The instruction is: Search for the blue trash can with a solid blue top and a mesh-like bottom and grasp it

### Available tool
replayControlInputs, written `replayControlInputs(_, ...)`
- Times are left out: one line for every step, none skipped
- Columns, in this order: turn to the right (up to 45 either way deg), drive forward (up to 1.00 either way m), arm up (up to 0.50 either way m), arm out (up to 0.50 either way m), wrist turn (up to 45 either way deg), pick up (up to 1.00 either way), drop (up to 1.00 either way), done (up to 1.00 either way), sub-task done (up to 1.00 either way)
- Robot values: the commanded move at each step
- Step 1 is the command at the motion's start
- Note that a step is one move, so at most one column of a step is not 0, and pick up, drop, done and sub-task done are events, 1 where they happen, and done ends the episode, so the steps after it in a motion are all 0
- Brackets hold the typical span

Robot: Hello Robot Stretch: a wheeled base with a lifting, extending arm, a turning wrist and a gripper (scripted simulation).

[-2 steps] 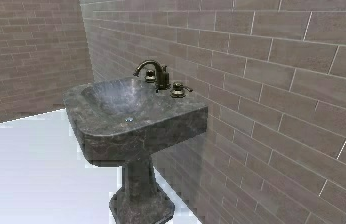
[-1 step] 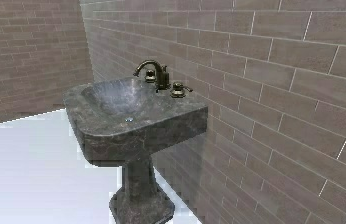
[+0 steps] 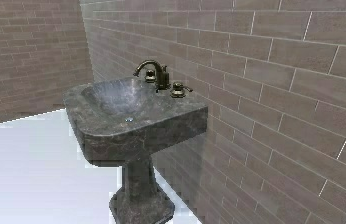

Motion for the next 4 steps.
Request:
replayControlInputs(0.0, 0.00, 0.00, 0.00, 45.0, 0.00, 0.00, 0.00, 0.00)
replayControlInputs(0.0, 0.00, 0.00, 0.00, 18.0, 0.00, 0.00, 0.00, 0.00)
replayControlInputs(0.0, 0.00, 0.00, 0.00, 0.0, 1.00, 0.00, 0.00, 0.00)
replayControlInputs(0.0, 0.00, 0.10, 0.00, 0.0, 0.00, 0.00, 0.00, 0.00)
